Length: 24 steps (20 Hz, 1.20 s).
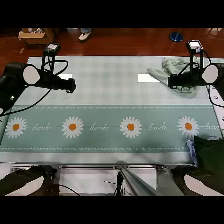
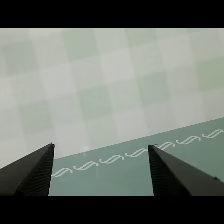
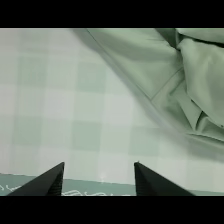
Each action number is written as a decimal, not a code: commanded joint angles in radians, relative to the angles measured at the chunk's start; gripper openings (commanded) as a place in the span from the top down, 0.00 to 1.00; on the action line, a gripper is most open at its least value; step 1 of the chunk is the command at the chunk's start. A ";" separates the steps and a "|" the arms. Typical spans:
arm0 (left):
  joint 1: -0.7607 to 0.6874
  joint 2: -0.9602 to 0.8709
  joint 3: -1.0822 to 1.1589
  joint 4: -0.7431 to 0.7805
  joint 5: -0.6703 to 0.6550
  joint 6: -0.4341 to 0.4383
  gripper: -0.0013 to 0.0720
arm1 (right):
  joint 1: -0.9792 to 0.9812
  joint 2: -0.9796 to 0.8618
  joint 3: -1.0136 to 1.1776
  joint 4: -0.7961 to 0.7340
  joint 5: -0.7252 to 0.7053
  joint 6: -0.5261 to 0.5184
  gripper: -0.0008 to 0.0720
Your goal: Fold the shirts.
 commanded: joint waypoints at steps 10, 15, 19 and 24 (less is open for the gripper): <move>0.000 0.000 0.001 0.000 0.000 0.000 0.00 | 0.000 0.001 0.000 0.000 0.000 0.000 0.31; 0.000 0.000 0.001 0.000 0.000 0.000 0.00 | 0.000 0.001 0.000 0.000 0.000 0.000 0.31; 0.000 -0.003 0.001 -0.001 0.013 0.000 0.00 | 0.000 0.001 0.000 0.003 -0.015 0.001 0.31; 0.000 -0.009 0.001 -0.076 0.042 0.000 0.00 | 0.000 0.001 0.000 -0.100 -0.158 -0.015 0.31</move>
